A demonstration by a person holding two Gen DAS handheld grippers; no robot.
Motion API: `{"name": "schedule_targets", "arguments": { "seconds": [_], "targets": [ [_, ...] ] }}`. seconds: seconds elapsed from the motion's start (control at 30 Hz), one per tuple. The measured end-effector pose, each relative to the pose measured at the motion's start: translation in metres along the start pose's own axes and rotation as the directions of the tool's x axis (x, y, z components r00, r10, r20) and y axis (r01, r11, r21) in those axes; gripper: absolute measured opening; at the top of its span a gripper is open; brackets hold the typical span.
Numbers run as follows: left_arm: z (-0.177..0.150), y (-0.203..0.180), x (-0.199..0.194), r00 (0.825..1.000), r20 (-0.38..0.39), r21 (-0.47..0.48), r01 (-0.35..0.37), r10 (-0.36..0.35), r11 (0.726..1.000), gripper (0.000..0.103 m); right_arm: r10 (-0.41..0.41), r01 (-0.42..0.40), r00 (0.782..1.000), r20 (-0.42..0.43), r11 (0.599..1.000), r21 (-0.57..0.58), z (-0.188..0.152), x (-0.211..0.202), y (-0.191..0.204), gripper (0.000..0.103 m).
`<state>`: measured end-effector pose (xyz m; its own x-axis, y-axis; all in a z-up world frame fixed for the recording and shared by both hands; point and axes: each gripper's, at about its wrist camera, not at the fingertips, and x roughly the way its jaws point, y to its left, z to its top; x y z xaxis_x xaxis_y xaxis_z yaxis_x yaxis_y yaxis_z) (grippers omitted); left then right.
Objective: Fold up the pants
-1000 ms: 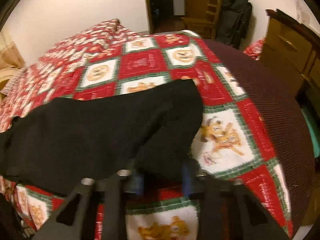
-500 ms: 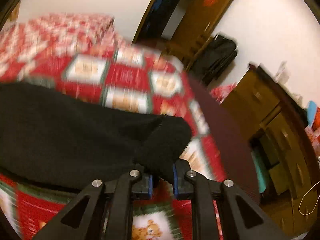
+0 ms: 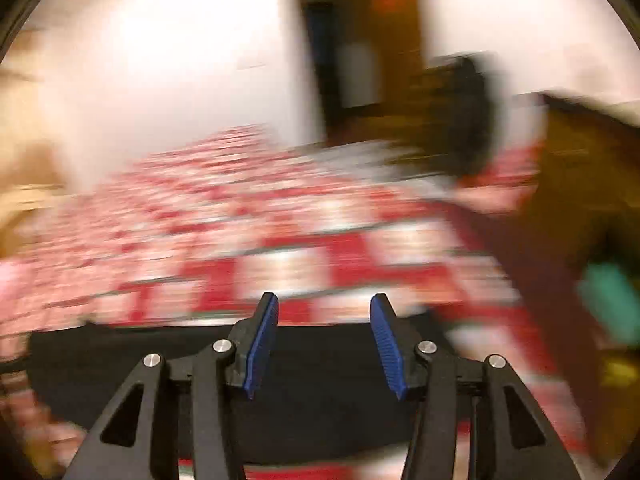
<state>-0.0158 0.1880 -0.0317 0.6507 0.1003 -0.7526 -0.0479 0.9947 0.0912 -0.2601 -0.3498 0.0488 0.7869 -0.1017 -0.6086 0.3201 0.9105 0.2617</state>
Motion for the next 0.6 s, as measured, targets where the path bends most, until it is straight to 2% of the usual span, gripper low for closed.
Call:
{"name": "schedule_targets", "arguments": {
  "seconds": [0.03, 0.07, 0.1, 0.13, 0.2, 0.23, 0.3, 0.33, 0.4, 0.47, 0.5, 0.6],
  "targets": [
    [0.000, 0.010, 0.002, 1.000, -0.002, -0.026, -0.011, 0.011, 1.000, 0.082, 0.136, -0.139, 0.989, -0.058, 0.989, -0.058, 0.004, 0.027, 0.040, 0.049],
    [0.000, 0.021, 0.003, 1.000, -0.006, -0.055, -0.021, 0.021, 0.998, 0.082, 0.197, -0.205, 0.976, -0.090, 0.975, -0.089, 0.003, 0.042, 0.065, 0.049],
    [0.000, 0.035, 0.004, 0.999, -0.015, -0.089, -0.033, 0.032, 0.996, 0.082, 0.275, -0.294, 0.950, -0.147, 0.947, -0.126, 0.001, 0.065, 0.099, 0.049],
    [0.000, 0.043, 0.005, 0.999, -0.019, -0.109, -0.040, 0.039, 0.993, 0.082, 0.345, -0.384, 0.910, -0.228, 0.910, -0.158, -0.001, 0.094, 0.140, 0.049],
    [0.000, 0.058, 0.005, 0.999, -0.016, -0.144, -0.054, 0.052, 0.988, 0.082, 0.384, -0.461, 0.866, -0.320, 0.862, -0.212, -0.010, 0.131, 0.191, 0.049],
    [-0.001, 0.063, 0.004, 0.998, -0.016, -0.152, -0.062, 0.060, 0.986, 0.082, 0.377, -0.479, 0.852, -0.363, 0.842, -0.249, -0.016, 0.157, 0.222, 0.049],
    [-0.002, 0.072, 0.003, 0.997, -0.013, -0.156, -0.078, 0.077, 0.985, 0.082, 0.364, -0.493, 0.835, -0.413, 0.828, -0.266, -0.024, 0.193, 0.252, 0.049],
    [-0.003, 0.074, 0.004, 0.997, -0.012, -0.154, -0.081, 0.080, 0.985, 0.082, 0.348, -0.490, 0.833, -0.430, 0.826, -0.279, -0.030, 0.213, 0.268, 0.049],
    [-0.004, 0.080, 0.006, 0.995, -0.013, -0.152, -0.095, 0.094, 0.984, 0.082, 0.341, -0.490, 0.831, -0.440, 0.823, -0.287, -0.035, 0.233, 0.277, 0.049],
    [-0.005, 0.087, 0.009, 0.995, -0.019, -0.164, -0.100, 0.098, 0.981, 0.082, 0.351, -0.518, 0.800, -0.486, 0.812, -0.268, -0.042, 0.257, 0.289, 0.049],
    [-0.004, 0.090, 0.010, 0.995, -0.023, -0.173, -0.099, 0.096, 0.980, 0.082, 0.344, -0.520, 0.795, -0.500, 0.811, -0.269, -0.041, 0.263, 0.291, 0.049],
    [-0.001, 0.096, 0.015, 0.995, -0.022, -0.186, -0.100, 0.098, 0.977, 0.082, 0.321, -0.510, 0.812, -0.487, 0.797, -0.325, -0.045, 0.271, 0.300, 0.049]
  ]
}}
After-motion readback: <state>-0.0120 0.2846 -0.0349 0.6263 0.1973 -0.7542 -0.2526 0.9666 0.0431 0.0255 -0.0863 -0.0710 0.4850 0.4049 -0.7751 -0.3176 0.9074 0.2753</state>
